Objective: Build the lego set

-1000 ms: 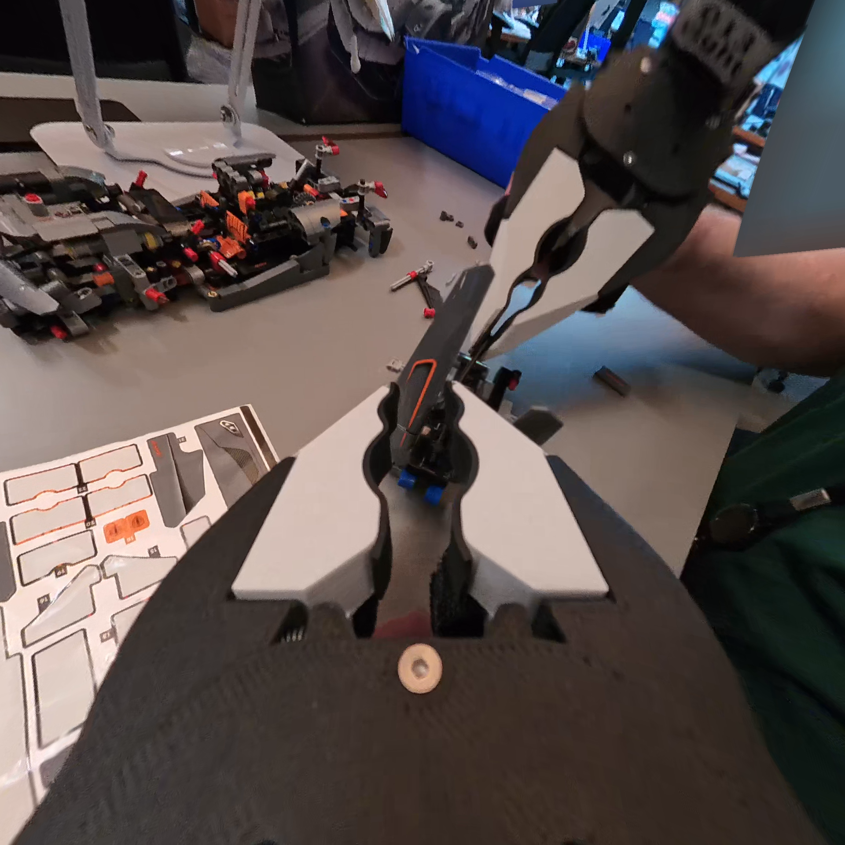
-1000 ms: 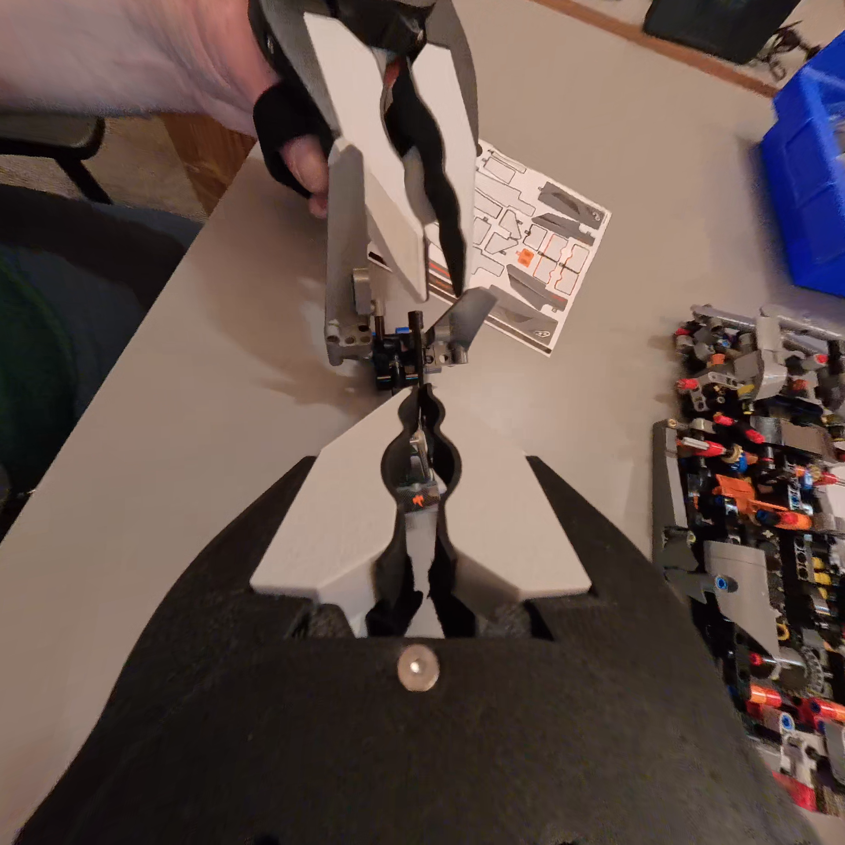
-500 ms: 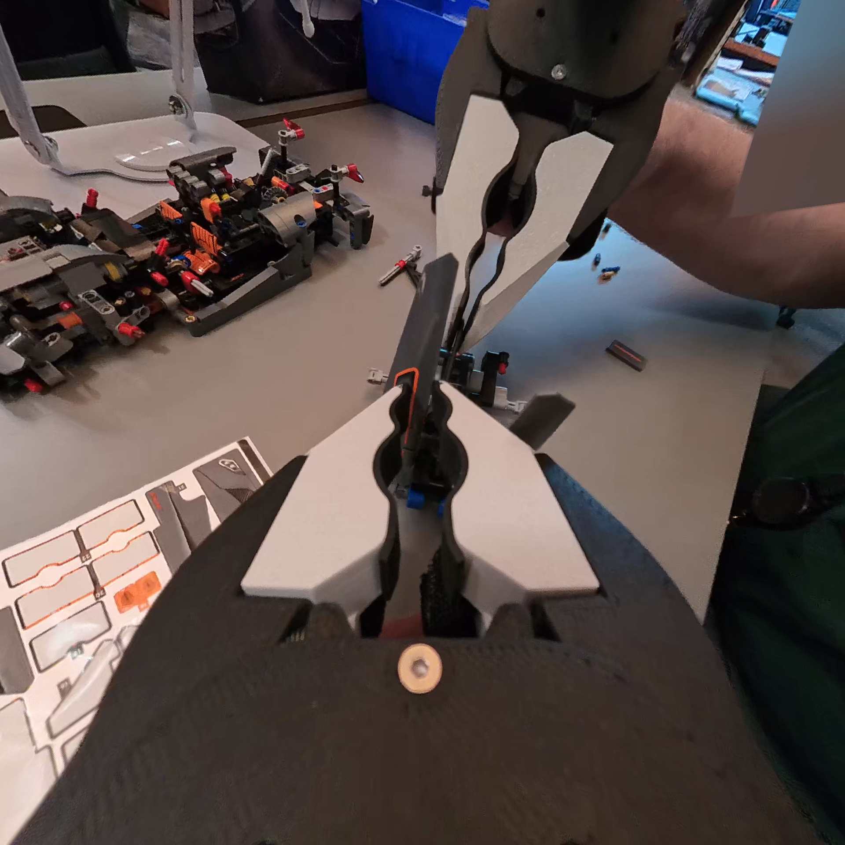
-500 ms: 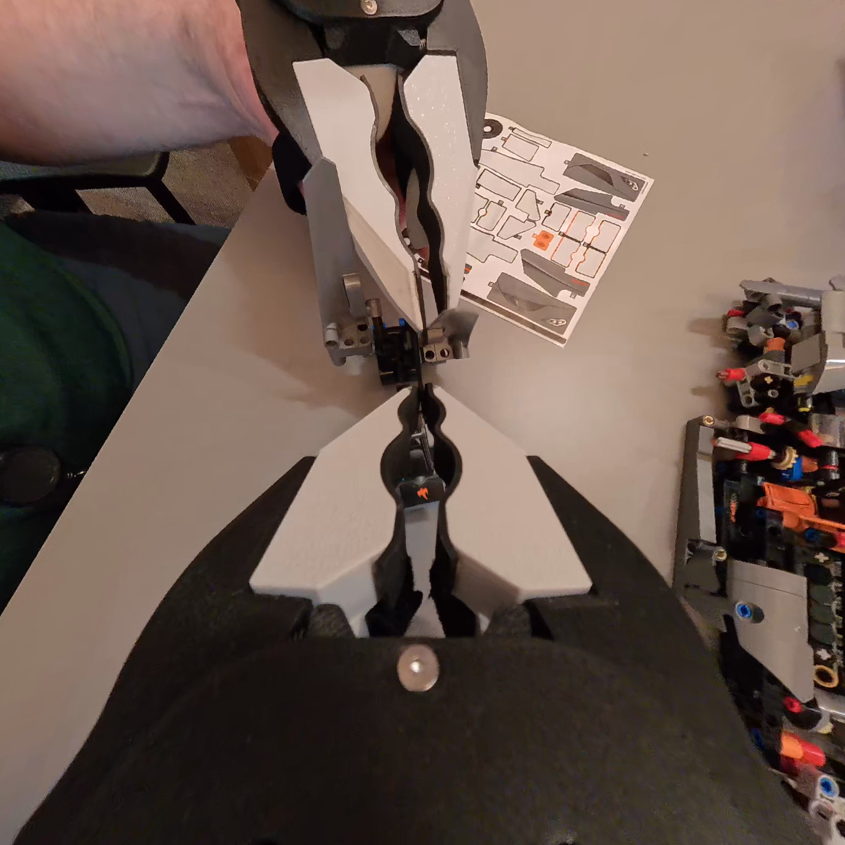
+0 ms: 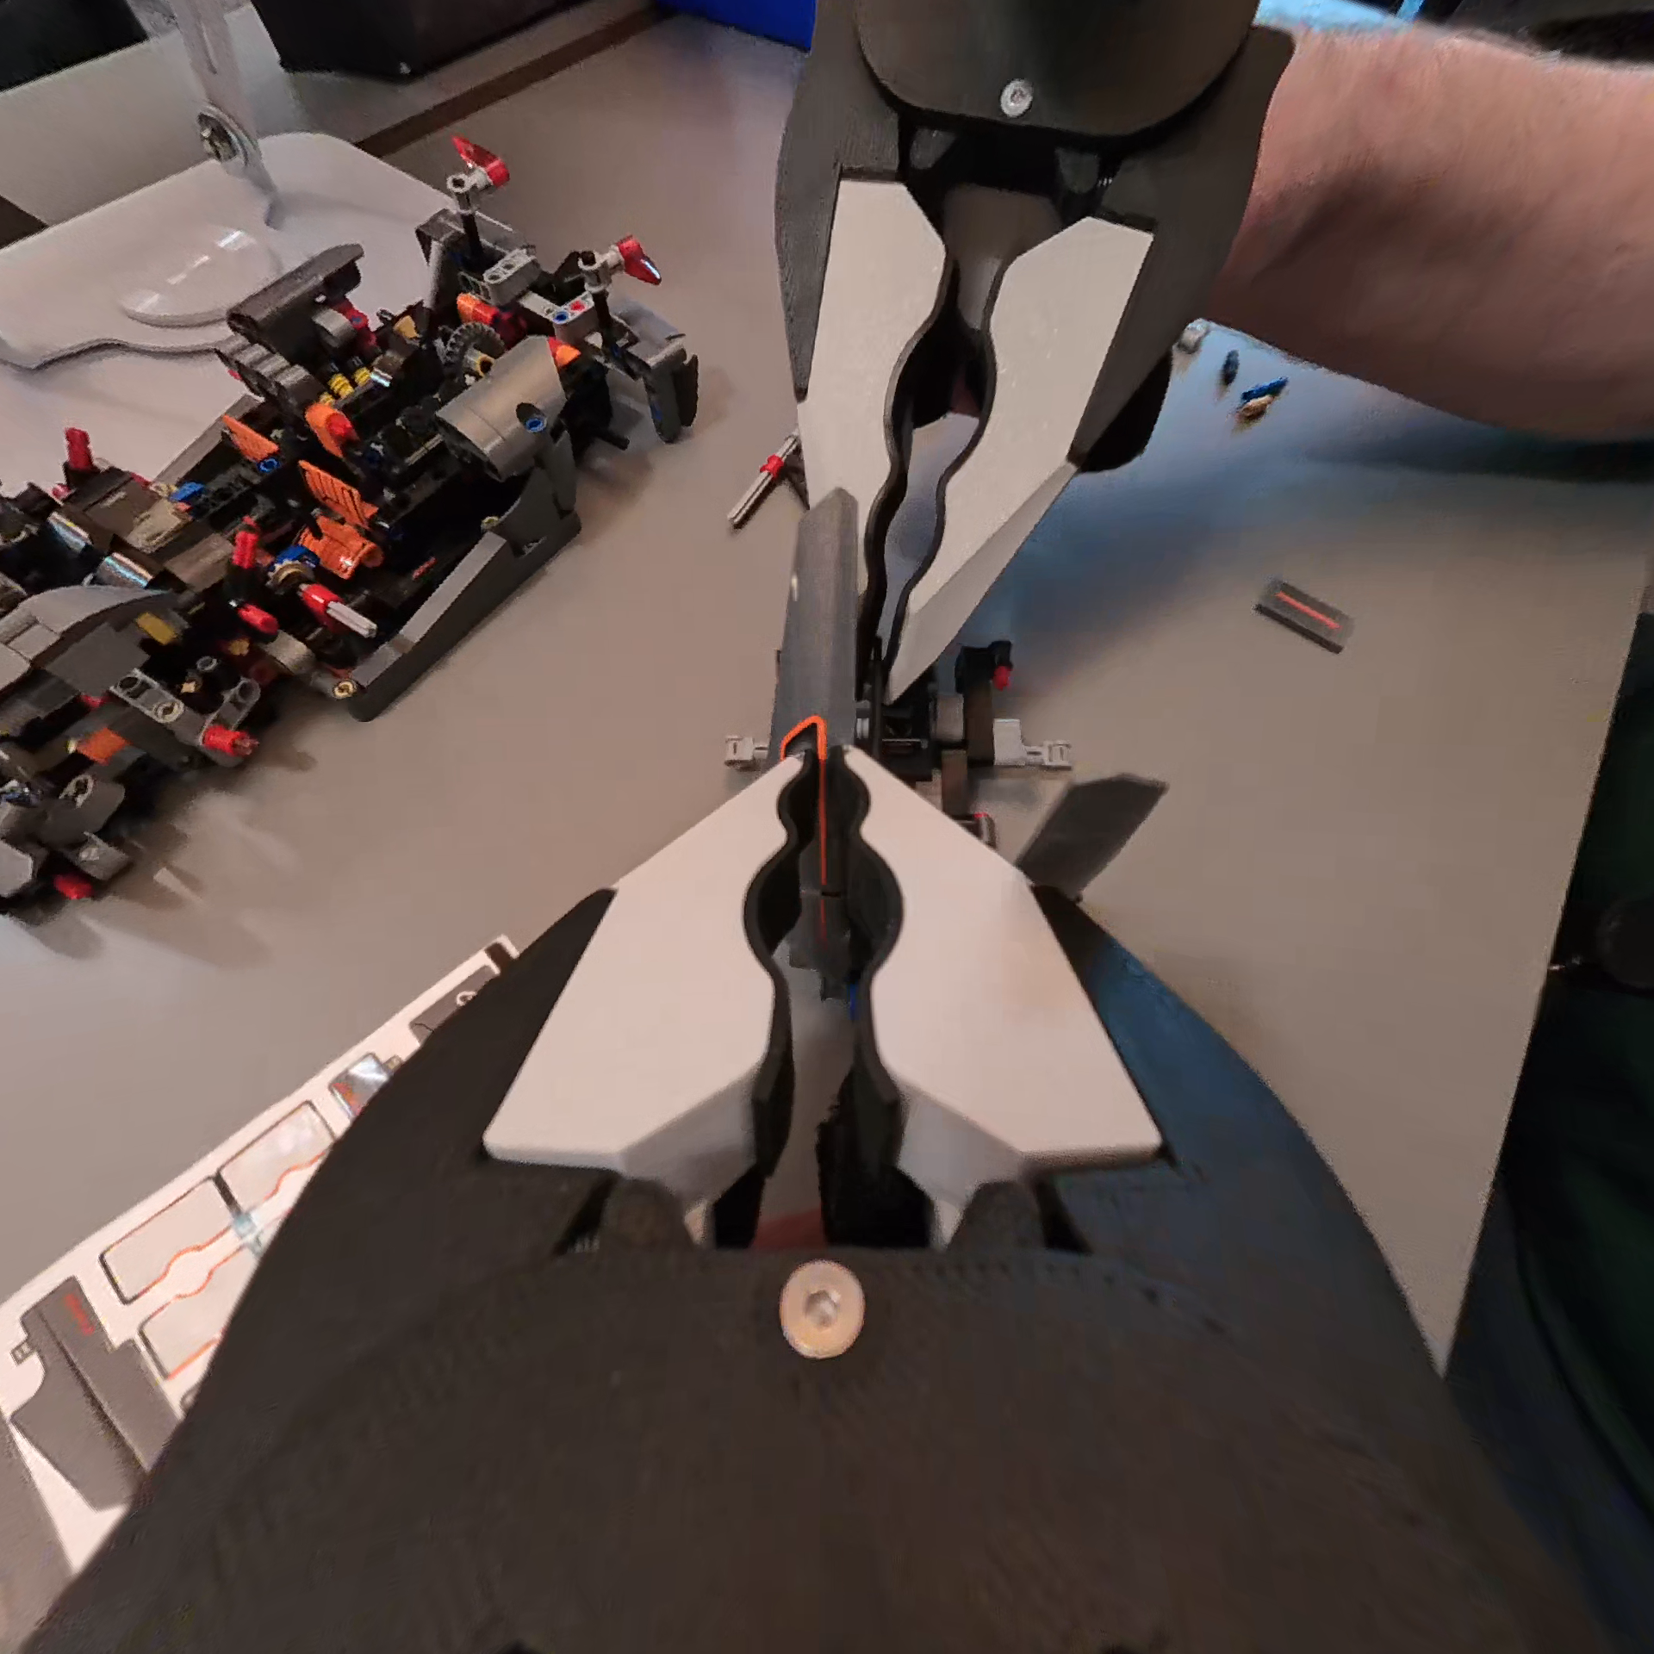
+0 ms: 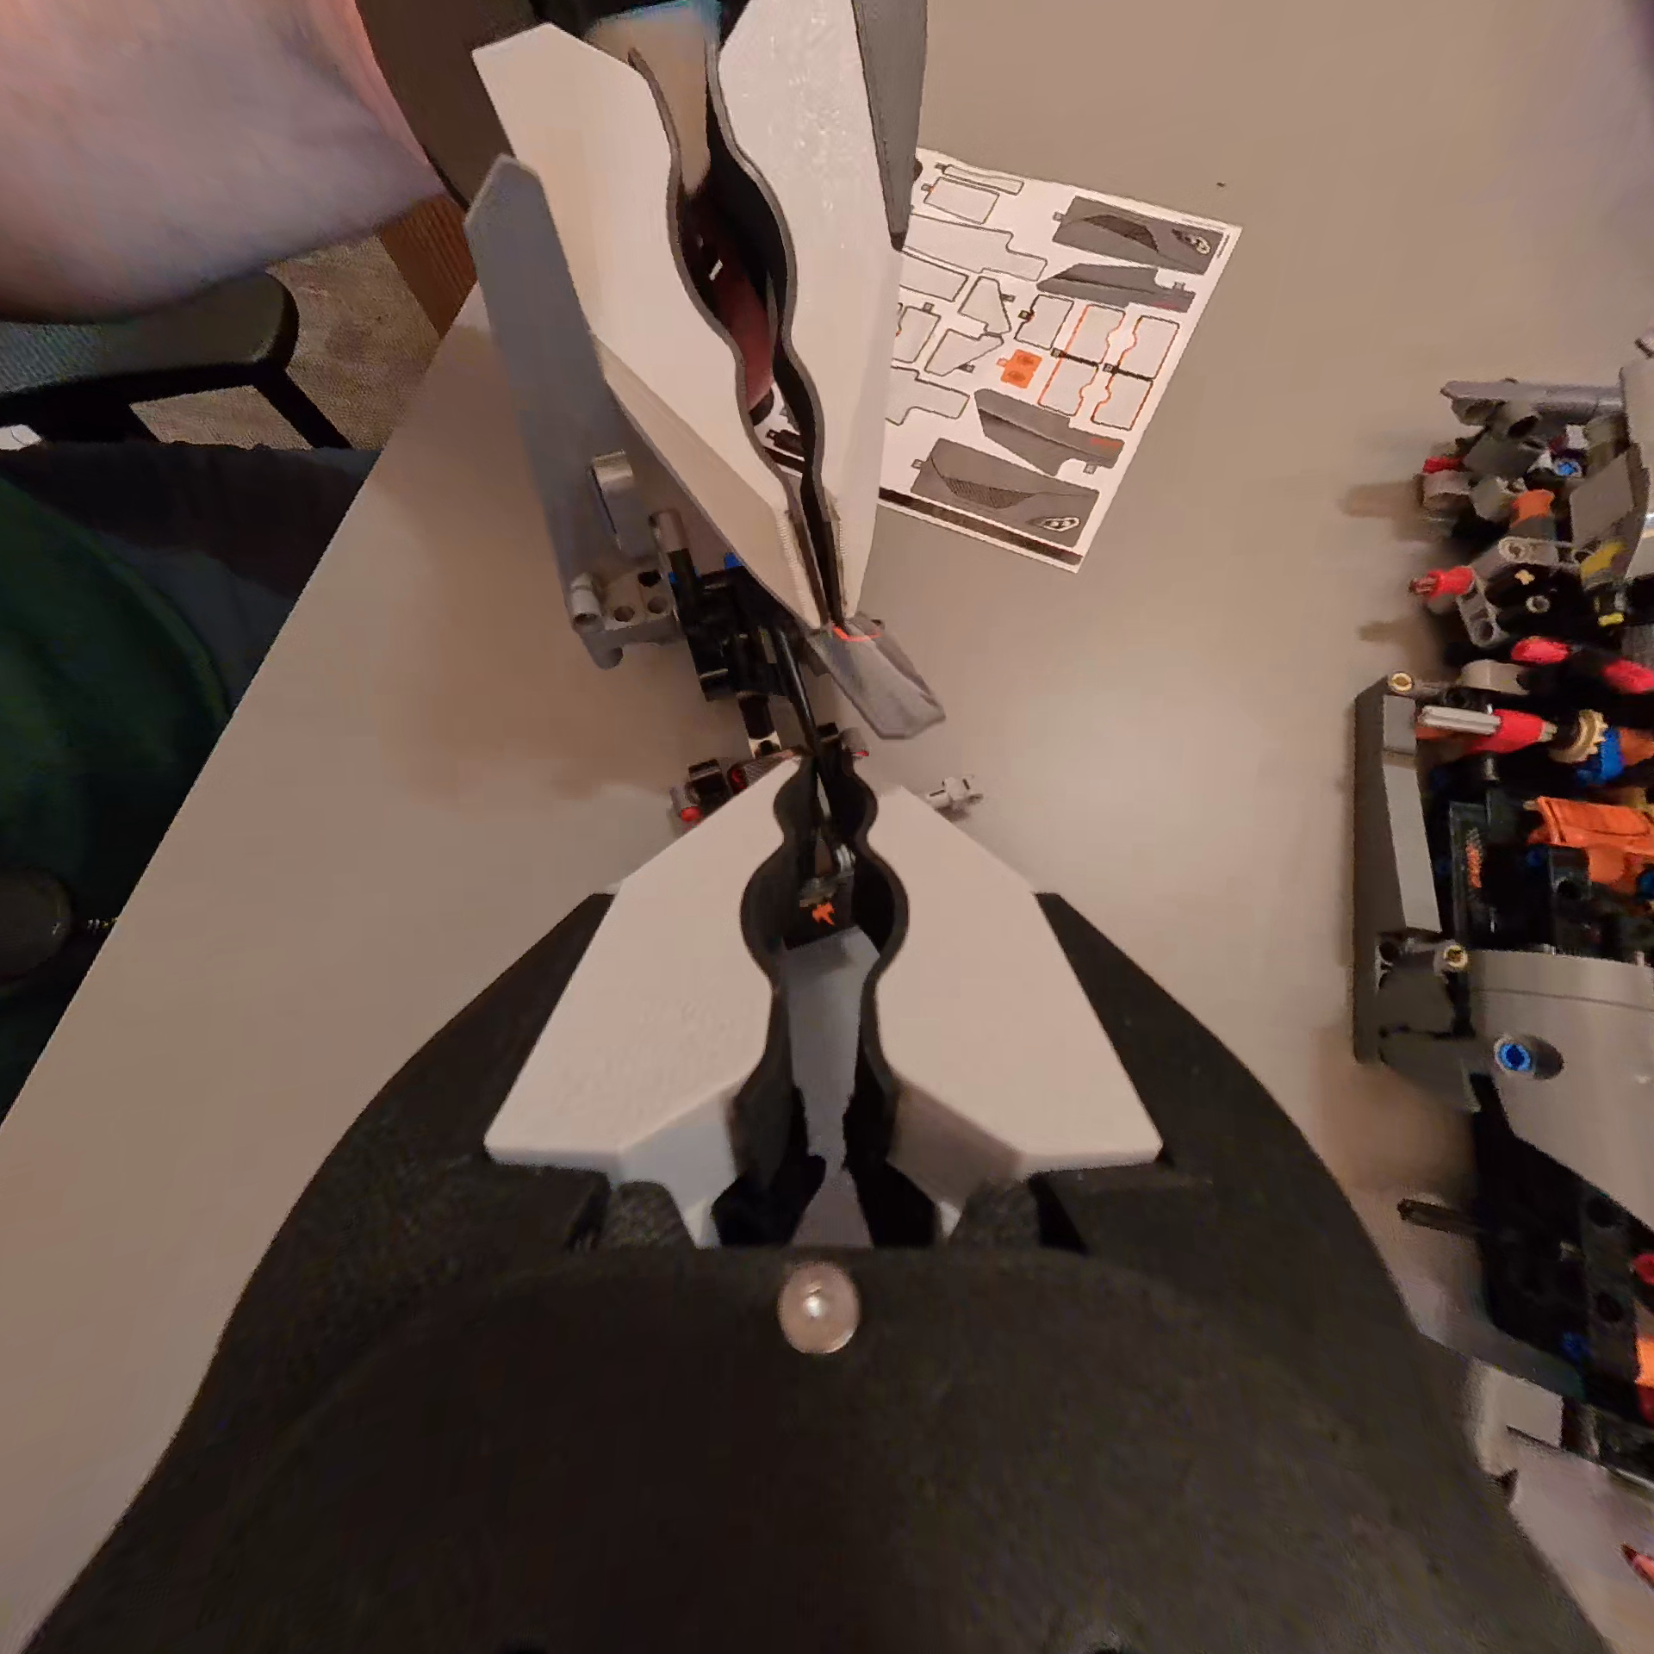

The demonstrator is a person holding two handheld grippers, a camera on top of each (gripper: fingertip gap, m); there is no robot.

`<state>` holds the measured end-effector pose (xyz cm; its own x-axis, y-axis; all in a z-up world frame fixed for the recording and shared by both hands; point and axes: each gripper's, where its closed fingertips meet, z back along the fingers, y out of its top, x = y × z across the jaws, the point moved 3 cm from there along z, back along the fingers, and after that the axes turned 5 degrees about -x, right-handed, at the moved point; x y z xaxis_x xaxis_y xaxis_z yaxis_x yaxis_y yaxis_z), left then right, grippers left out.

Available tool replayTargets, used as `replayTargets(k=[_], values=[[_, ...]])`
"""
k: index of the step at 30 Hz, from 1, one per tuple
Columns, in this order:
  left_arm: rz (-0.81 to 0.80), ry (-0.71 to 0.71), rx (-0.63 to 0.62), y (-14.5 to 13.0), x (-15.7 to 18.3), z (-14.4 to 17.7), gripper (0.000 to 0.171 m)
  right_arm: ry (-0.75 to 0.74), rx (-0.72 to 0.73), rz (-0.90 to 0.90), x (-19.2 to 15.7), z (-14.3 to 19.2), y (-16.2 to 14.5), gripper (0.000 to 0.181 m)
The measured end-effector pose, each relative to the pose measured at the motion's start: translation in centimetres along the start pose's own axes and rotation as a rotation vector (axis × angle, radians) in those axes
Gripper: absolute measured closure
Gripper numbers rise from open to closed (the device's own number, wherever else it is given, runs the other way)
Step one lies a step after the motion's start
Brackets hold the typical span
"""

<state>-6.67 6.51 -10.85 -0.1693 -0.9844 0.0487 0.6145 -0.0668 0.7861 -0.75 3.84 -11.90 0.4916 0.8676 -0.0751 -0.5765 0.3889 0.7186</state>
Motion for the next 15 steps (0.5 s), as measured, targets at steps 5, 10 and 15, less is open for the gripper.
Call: replayTargets(k=[5, 10, 15], values=[[-0.006, -0.005, -0.044, -0.2, 0.1, -0.8, 0.171, -0.008, -0.028, -0.007, 0.3, -0.6, -1.0, 0.179], [-0.013, 0.009, -0.063, -0.2, 0.0, -1.1, 0.171, -0.021, -0.02, -0.008, 0.5, -0.8, -1.2, 0.178], [0.006, 0.048, -0.066, -0.4, -0.5, -0.9, 0.167, -0.06, -0.022, 0.05, 0.4, -0.7, -1.0, 0.179]])
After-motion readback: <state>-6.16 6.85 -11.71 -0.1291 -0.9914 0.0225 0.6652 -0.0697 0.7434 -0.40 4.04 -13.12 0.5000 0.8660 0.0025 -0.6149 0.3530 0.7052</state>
